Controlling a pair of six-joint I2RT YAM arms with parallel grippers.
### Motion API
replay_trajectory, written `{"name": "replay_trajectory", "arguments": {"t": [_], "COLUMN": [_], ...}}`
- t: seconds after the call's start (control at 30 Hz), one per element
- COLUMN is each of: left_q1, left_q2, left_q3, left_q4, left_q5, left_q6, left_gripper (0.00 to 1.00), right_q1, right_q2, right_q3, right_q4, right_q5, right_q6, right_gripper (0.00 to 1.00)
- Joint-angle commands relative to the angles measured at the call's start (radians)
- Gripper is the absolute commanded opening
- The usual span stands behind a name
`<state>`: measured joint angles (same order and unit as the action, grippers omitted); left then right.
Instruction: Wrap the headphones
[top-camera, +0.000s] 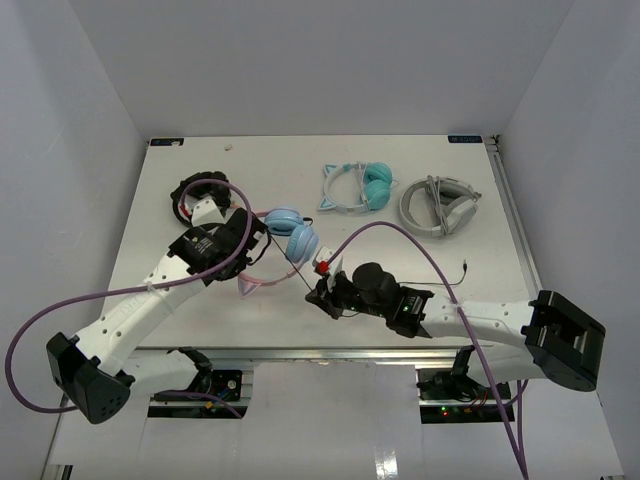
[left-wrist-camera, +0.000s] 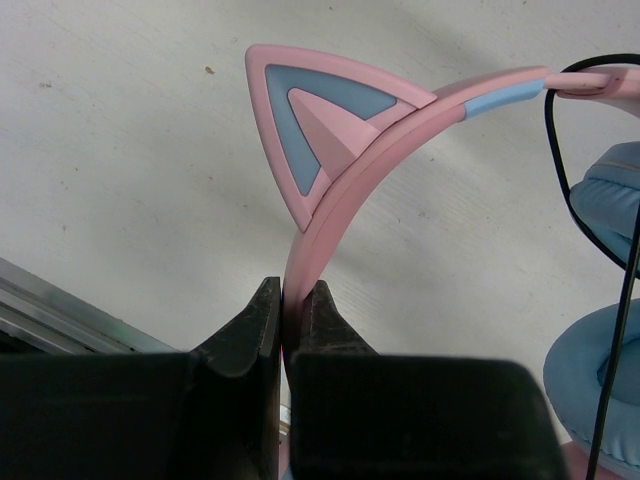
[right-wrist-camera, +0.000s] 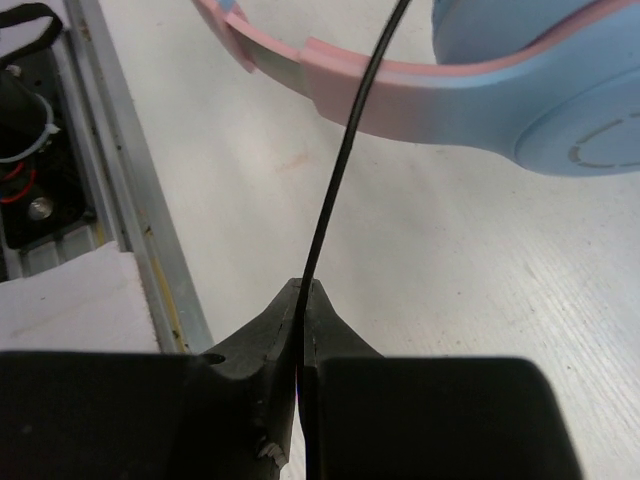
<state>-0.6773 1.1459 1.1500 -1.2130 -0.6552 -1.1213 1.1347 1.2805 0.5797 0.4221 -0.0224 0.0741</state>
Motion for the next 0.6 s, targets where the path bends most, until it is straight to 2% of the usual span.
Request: {"name": "replay_trajectory", "arguments": {"t": [0.0,0.23,0.33,0.57], "left_q1": [0.010,0.011,0.010,0.010], "left_q2": [-0.072,-0.109,-0.120,-0.160], "left_q3": [0.072,0.098,0.118,0.132], "left_q4": [0.048,0.034,0.015,0.046], "left_q5": [-0.051,-0.014,-0.012,0.054], "left_q6": [-0.030,-0.004,0.001,0.033], "left_gripper": [0.00,0.00,0.00,0.00], "right_q1": [0.010,0.008,0.004,-0.010], "right_q2": [0.064,0.128,0.140,0.160], "right_q3": [0.007,0.019,0.015,-0.013], "right_q4": [0.009,0.094,0.123,0.202], "right_q5": [0.064,0.068,0.069,0.056], "right_q6": [-0.049,-0.134,-0.141,-0.157], "right_gripper": [0.10,0.28,0.30,0.29]}}
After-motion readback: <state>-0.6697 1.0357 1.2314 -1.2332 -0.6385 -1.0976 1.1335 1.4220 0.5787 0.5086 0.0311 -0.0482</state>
